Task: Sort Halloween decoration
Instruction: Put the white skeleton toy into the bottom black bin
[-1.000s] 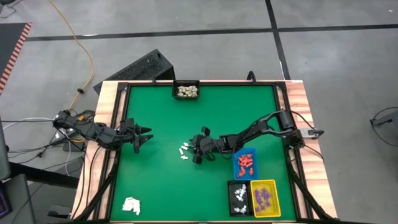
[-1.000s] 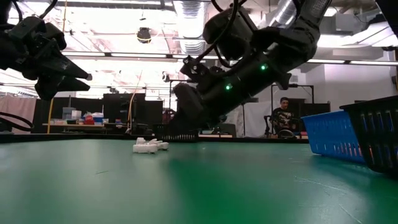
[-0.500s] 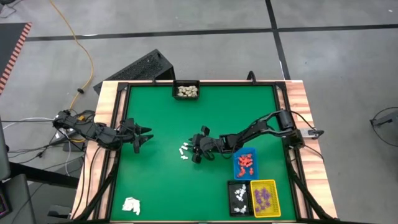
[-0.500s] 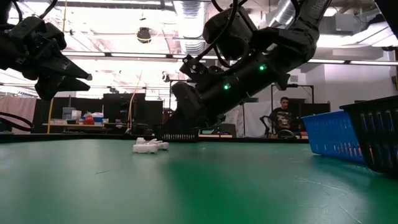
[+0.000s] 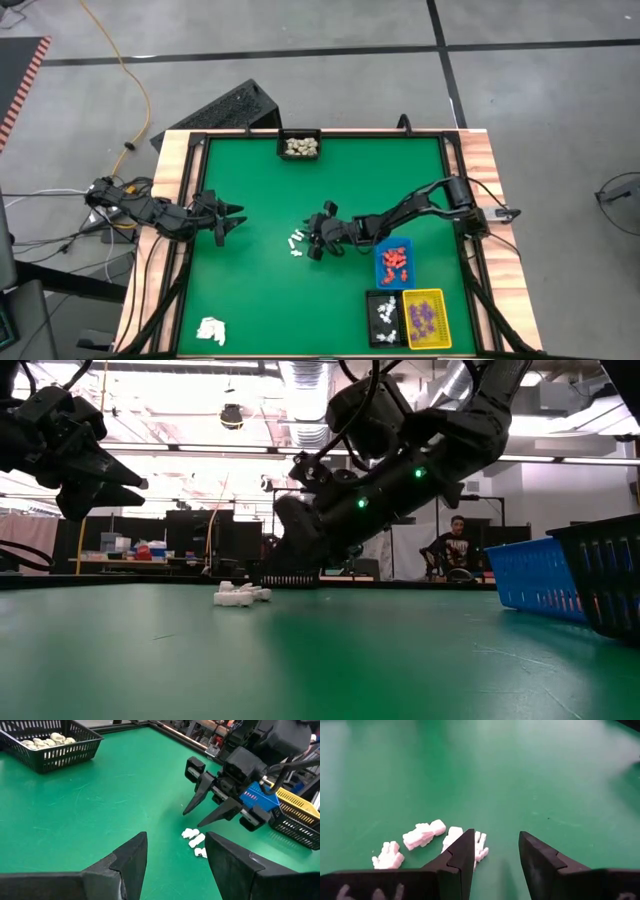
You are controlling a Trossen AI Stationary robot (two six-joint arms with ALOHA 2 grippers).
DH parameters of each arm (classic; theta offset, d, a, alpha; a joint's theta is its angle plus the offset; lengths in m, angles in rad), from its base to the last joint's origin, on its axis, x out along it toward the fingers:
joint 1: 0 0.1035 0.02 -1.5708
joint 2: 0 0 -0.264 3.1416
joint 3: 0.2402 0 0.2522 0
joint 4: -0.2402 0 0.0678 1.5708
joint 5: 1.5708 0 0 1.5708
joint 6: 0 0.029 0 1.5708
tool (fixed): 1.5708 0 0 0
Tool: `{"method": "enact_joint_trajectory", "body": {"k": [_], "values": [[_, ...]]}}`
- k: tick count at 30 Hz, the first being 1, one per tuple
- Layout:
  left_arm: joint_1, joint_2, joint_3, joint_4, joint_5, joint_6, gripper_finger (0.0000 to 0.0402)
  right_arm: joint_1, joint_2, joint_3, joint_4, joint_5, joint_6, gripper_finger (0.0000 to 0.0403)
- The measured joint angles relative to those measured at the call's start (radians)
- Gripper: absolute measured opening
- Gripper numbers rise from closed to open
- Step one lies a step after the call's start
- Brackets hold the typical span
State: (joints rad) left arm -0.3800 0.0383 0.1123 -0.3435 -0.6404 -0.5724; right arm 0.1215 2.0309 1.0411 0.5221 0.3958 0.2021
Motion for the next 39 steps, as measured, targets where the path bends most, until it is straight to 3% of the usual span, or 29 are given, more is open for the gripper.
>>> {"method": "enact_joint_trajectory", "body": {"k": [9, 20, 24, 32, 39], "values": [[0.000, -0.001, 0.000, 0.002, 0.002, -0.005, 0.0189, 0.001, 0.081, 0.068, 0.015, -0.012, -0.009, 0.0152], [0.000, 0.000, 0.000, 0.002, 0.004, -0.001, 0.0189, 0.002, 0.081, 0.083, -0.101, -0.020, 0.040, 0.0149], [0.000, 0.000, 0.000, 0.002, 0.004, -0.001, 0.0189, 0.003, 0.081, 0.083, -0.123, -0.004, 0.059, 0.0120], [0.000, 0.000, 0.000, 0.002, 0.005, -0.007, 0.0189, 0.008, 0.077, 0.081, -0.117, 0.007, 0.067, 0.0013], [0.000, 0.000, 0.000, 0.002, 0.005, -0.014, 0.0189, 0.036, -0.004, 0.076, -0.151, -0.012, 0.055, 0.0015]]}}
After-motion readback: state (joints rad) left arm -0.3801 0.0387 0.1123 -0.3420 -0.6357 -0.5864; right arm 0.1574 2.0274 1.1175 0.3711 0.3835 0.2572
